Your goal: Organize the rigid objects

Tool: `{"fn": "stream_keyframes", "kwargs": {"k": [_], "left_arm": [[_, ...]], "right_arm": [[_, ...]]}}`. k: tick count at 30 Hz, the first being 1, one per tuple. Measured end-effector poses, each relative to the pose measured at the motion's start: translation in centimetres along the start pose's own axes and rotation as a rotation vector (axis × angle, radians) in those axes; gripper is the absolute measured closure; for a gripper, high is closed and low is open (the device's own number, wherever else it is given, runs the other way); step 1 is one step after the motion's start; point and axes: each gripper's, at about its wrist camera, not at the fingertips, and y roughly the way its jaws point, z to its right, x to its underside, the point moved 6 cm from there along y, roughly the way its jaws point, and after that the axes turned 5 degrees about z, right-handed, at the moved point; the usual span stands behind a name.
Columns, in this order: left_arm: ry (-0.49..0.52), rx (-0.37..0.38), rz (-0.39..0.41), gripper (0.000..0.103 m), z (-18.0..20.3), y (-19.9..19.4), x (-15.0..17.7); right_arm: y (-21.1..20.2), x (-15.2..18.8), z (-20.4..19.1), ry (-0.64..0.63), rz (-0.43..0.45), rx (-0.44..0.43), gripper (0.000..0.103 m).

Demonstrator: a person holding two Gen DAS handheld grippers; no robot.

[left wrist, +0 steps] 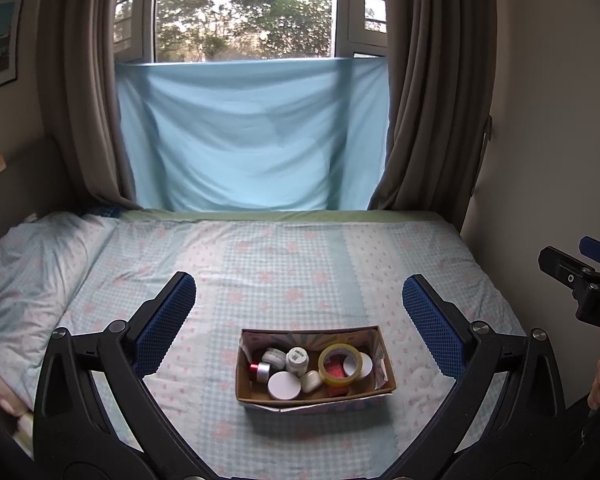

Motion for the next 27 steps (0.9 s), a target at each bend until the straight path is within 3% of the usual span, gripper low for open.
{"fn": "stream_keyframes", "kwargs": {"k": [27], "left_arm": [[0.037,-0.053,0.047,0.0,0.51,0.39,-0.82]], "right_arm": [[0.57,-0.3,0.21,0.012,0.001,-0.013,0.0]]}}
